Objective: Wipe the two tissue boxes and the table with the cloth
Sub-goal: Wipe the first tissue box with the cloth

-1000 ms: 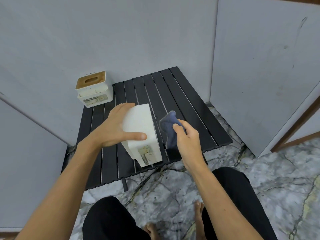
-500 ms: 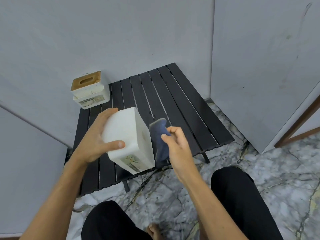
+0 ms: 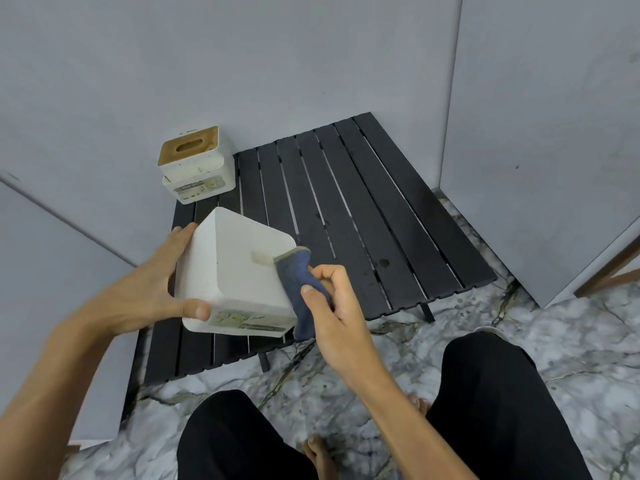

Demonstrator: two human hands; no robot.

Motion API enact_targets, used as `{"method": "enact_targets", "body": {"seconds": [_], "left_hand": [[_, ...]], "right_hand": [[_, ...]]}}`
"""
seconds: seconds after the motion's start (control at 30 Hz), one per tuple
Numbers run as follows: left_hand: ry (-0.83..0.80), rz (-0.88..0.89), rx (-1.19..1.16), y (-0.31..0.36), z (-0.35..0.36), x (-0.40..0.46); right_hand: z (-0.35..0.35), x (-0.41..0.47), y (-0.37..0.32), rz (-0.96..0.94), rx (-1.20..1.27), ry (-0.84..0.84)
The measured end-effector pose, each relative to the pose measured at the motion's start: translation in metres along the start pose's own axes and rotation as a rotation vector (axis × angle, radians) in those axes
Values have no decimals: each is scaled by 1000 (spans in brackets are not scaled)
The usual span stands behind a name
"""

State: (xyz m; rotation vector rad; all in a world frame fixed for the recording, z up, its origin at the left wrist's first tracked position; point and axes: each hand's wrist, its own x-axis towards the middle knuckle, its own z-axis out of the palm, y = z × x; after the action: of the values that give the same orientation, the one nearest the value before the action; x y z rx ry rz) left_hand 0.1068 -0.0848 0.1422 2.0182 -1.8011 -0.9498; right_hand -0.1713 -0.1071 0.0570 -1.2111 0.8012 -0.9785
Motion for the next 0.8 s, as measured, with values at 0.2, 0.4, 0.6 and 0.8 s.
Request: {"method": "enact_targets", "body": {"seconds": [0.2, 0.4, 0.6, 0.8], "left_hand": [[14, 59, 91, 23, -1, -14], [-14, 129, 52, 39, 7, -10], [102, 113, 168, 35, 12, -8], [146, 113, 176, 32, 21, -11]], "right_hand": [[7, 0, -3, -15, -9, -12], [8, -2, -9, -50, -93, -9], [34, -20, -23, -260, -359, -195], [55, 23, -39, -247, -430, -277]]}}
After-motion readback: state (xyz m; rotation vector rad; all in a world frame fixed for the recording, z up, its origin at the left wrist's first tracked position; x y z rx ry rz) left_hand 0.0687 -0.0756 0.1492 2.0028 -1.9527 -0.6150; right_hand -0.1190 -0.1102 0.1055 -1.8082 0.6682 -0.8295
